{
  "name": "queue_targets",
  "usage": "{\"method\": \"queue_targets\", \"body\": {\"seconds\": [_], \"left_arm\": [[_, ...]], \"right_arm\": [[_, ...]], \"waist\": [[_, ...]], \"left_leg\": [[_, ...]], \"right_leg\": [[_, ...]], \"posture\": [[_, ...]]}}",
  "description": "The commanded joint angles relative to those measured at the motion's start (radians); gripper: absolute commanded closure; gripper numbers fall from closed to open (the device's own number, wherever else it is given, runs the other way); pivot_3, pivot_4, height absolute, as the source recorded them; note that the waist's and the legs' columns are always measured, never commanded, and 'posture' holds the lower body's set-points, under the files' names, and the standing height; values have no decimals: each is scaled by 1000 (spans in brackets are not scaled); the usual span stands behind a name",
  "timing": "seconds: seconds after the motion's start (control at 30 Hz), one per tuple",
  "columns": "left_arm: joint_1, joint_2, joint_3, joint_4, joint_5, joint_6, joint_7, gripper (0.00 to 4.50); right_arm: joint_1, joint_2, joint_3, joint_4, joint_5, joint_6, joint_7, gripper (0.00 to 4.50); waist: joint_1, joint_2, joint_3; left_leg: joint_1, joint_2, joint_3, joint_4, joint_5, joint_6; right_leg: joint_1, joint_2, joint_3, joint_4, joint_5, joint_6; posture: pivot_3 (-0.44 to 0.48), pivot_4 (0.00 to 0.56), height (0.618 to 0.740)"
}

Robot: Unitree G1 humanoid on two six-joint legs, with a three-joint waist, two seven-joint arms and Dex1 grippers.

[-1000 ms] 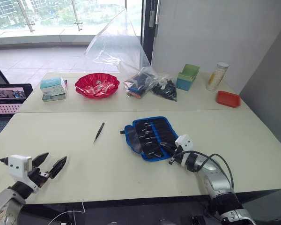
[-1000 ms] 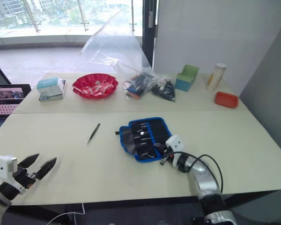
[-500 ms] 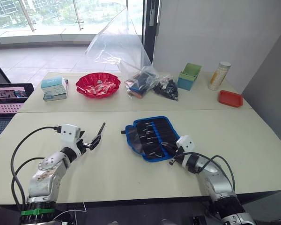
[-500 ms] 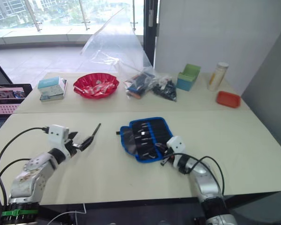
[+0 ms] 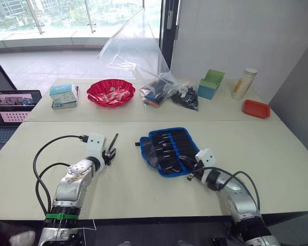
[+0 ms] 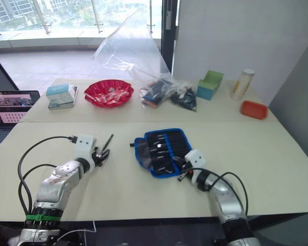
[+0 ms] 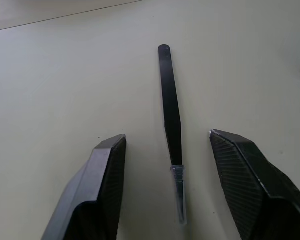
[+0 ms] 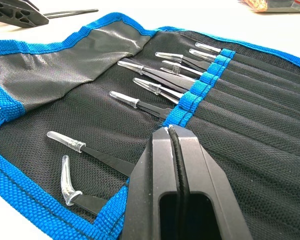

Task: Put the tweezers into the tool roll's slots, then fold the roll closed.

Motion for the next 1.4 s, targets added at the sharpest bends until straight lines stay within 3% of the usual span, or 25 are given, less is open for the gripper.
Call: {"method": "queue_targets", "body": {"seconds": [0.03,0.17,0.6,0.8,0.93,1.13,1.4], "left_arm": [[-23,-19,-15,42,9,-37,-12,3162],[-49,-13,-18,85,21,-100,-44,4486],[-153,20,0,98,-11,-352,-215,4486],[-243,27,-134,147,20,-447,-402,4486],[-289,45,-276,145,59,-440,-568,4486],[-355,76,-395,157,58,-414,-798,4486],[-402,121,-463,197,95,-386,-935,4486]], "right_arm": [[35,8,38,31,-27,45,2,4500],[36,8,35,20,-24,52,-2,4500],[85,-39,0,-211,14,165,-22,4500],[132,-45,4,-318,8,228,-55,4500],[171,-32,5,-364,7,245,-90,4500],[221,-45,-20,-439,20,271,-115,4500],[238,-36,-1,-456,11,287,-140,4500]], "waist": [[1,0,0],[3,0,0],[19,1,1],[22,1,1],[20,2,2],[15,7,5],[14,8,5]], "left_leg": [[0,0,0,0,0,0],[0,0,0,0,0,0],[-6,-1,0,1,0,0],[-17,-2,0,3,3,-5],[-17,-4,0,3,3,-5],[-17,-3,0,3,3,-4],[-17,-4,0,6,3,-3]], "right_leg": [[0,0,0,0,0,0],[0,0,0,0,0,0],[-5,0,-1,-1,0,0],[-15,0,-1,6,0,0],[-15,1,-2,8,0,0],[-15,2,-2,8,0,0],[-15,3,-2,7,0,0]], "posture": [[0,150,740],[0,150,740],[0,150,740],[0,150,740],[0,150,740],[0,150,740],[0,150,740]]}}
